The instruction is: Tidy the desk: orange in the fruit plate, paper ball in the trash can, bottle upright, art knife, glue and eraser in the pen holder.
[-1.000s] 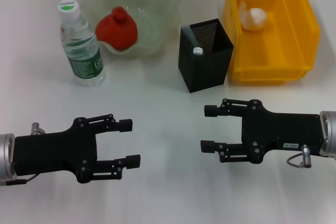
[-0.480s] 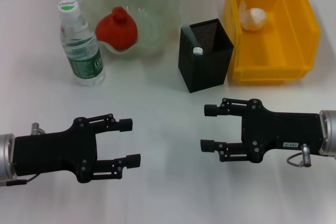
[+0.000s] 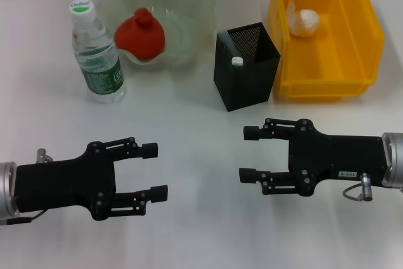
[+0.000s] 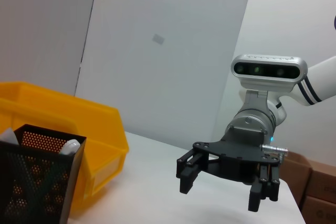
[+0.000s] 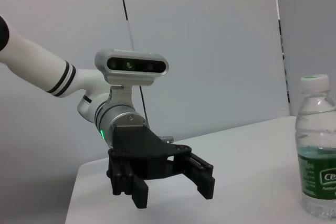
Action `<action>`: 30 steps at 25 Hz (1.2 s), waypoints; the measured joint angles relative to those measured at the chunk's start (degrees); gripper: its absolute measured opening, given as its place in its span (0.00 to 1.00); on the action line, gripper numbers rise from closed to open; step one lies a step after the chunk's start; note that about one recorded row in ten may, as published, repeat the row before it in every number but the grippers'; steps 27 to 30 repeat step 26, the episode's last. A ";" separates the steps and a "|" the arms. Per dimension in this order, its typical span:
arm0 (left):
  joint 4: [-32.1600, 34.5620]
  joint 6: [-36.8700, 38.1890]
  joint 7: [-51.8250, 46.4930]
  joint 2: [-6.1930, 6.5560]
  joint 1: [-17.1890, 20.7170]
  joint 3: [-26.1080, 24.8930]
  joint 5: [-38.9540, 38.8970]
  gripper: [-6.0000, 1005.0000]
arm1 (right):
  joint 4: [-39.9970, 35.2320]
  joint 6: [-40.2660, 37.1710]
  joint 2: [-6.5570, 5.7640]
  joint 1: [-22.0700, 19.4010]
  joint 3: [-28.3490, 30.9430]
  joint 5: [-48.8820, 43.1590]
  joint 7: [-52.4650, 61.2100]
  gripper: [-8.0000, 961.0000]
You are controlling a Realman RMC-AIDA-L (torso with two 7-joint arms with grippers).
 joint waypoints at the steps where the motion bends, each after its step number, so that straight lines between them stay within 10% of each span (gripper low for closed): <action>1: -0.01 -0.01 0.00 0.00 0.07 -0.04 -0.01 0.78 | 0.00 -0.01 0.00 0.00 0.00 0.00 0.00 0.78; 30: -0.04 -0.20 0.24 -0.09 0.24 -0.68 -0.01 0.78 | 0.11 -0.03 0.00 0.00 0.00 0.01 0.50 0.78</action>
